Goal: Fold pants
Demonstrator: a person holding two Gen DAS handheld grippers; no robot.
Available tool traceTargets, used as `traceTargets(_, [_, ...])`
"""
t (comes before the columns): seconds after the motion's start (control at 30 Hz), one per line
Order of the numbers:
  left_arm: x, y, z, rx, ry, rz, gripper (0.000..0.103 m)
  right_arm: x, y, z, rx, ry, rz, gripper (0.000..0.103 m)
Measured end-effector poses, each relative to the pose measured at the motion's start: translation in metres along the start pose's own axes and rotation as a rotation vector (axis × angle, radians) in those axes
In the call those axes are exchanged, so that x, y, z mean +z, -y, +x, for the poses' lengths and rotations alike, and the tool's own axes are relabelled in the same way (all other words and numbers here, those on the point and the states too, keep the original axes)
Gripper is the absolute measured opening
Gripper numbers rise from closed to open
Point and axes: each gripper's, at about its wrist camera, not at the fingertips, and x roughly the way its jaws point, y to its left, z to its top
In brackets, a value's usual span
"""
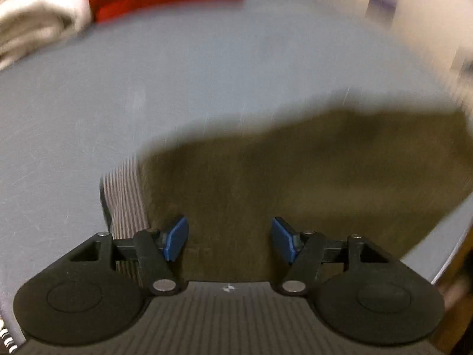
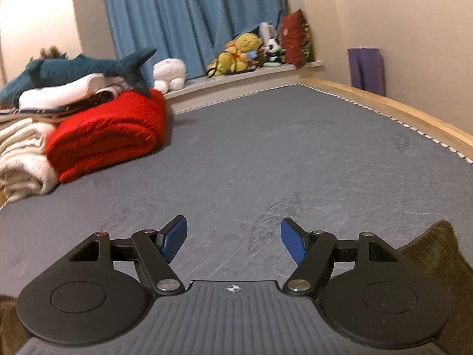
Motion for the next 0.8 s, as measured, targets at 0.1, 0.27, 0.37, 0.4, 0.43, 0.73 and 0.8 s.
traceTargets(0.1, [0.006, 0.015, -0.004, 0.061, -0.004, 0.037, 0.069, -0.007, -0.02, 0.006, 0.041, -0.029, -0.06, 0.072])
traceTargets(0.27, [0.024, 0.052, -0.037, 0.001, 0.157, 0.062, 0.068, -0.024, -0.067, 0.019, 0.136, -0.088, -0.194, 0.072])
traceTargets(0.37, [0.033, 0.085, -0.041, -0.153, 0.213, 0.097, 0.066, -0.042, -0.098, 0.032, 0.196, -0.145, -0.302, 0.072])
traceTargets(0.4, [0.036, 0.097, -0.039, -0.193, 0.212, 0.112, 0.064, -0.048, -0.108, 0.036, 0.213, -0.166, -0.336, 0.072])
traceTargets(0.43, [0.037, 0.109, -0.034, -0.233, 0.198, 0.135, 0.059, -0.056, -0.118, 0.042, 0.236, -0.19, -0.374, 0.072])
traceTargets(0.73, [0.021, 0.152, -0.001, -0.312, -0.033, 0.286, 0.057, -0.11, -0.18, 0.075, 0.294, -0.33, -0.717, 0.072])
traceTargets(0.8, [0.032, 0.138, -0.013, -0.278, 0.046, 0.224, 0.057, -0.106, -0.181, 0.08, 0.3, -0.336, -0.711, 0.074])
